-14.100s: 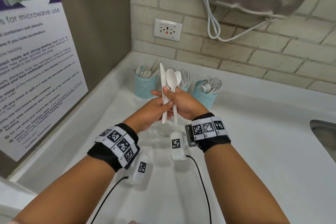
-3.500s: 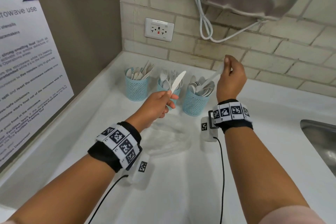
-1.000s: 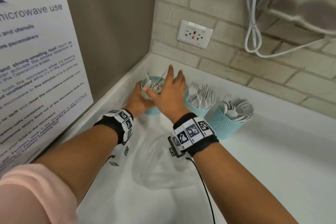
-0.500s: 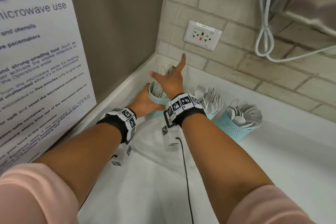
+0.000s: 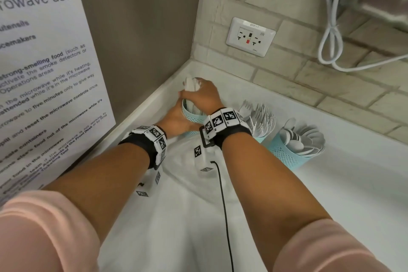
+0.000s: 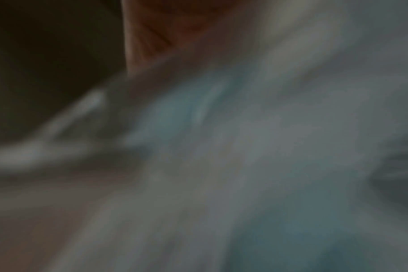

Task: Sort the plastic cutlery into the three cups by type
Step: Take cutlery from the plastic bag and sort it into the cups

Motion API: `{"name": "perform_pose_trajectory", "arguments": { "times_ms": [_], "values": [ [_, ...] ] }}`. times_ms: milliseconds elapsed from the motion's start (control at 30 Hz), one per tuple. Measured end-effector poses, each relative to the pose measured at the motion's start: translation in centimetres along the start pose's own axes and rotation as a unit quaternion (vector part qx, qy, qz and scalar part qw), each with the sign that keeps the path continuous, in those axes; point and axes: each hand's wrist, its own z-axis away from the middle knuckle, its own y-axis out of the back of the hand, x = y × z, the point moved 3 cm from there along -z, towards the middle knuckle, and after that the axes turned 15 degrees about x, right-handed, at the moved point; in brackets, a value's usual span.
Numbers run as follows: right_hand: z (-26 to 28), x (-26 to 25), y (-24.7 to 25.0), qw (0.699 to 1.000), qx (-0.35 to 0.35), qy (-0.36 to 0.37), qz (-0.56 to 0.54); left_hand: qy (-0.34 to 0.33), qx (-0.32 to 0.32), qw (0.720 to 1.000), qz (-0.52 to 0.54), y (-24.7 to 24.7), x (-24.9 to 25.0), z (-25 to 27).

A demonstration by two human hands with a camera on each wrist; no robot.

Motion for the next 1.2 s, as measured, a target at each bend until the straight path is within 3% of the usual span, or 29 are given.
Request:
{"name": "perform_pose_trajectory", "arguments": {
  "times_ms": [133,333,433,533,600,700,767,900,967,1133,1200],
  "values": [
    [-0.2,0.3,2.0,0.977,0.085,-0.060,-0.184,-0.008,0.001,1.000,-0.023,0.0,-1.0,-0.6],
    [-0.1,0.4,2.5,0.962,0.112,-0.074,-0.239,-0.011,0.019,1.000,-0.013,0.0,-1.4,-0.7],
    [-0.5,1.2,2.4,0.964,0.161,-0.028,-0.212,-0.016,0.020,1.000,-0.002,0.0,-1.2,-0.5],
    [-0.4,1.2,1.9,0.966,0.138,-0.021,-0.216,-0.017,0.017,1.000,-0.002,-0.1,-1.3,-0.6],
    [-0.4,0.8,1.8,0.981,0.109,-0.001,-0.163,-0.018,0.006,1.000,-0.006,-0.1,-1.2,-0.7],
    [-0.5,0.7,1.3,0.996,0.024,0.037,-0.076,-0.023,-0.008,1.000,-0.015,-0.1,-1.3,-1.0],
    [-0.4,0.6,1.2,0.997,-0.013,0.025,-0.078,-0.025,-0.008,1.000,-0.014,-0.1,-1.6,-1.2],
    [-1.0,0.6,1.9,0.983,0.008,-0.052,-0.175,-0.029,0.007,0.999,-0.024,-0.1,-2.0,-1.6],
    [-1.3,0.9,2.0,0.983,0.020,-0.062,-0.174,-0.030,0.007,0.999,-0.028,-0.1,-2.2,-1.8],
    [-0.5,0.7,1.2,0.997,-0.001,0.076,-0.028,-0.024,0.006,0.999,-0.024,-0.1,-2.0,-1.6],
    [-0.8,0.1,1.6,0.997,0.008,0.077,0.009,-0.025,0.010,0.999,-0.030,-0.2,-1.8,-1.4]
  ]
}}
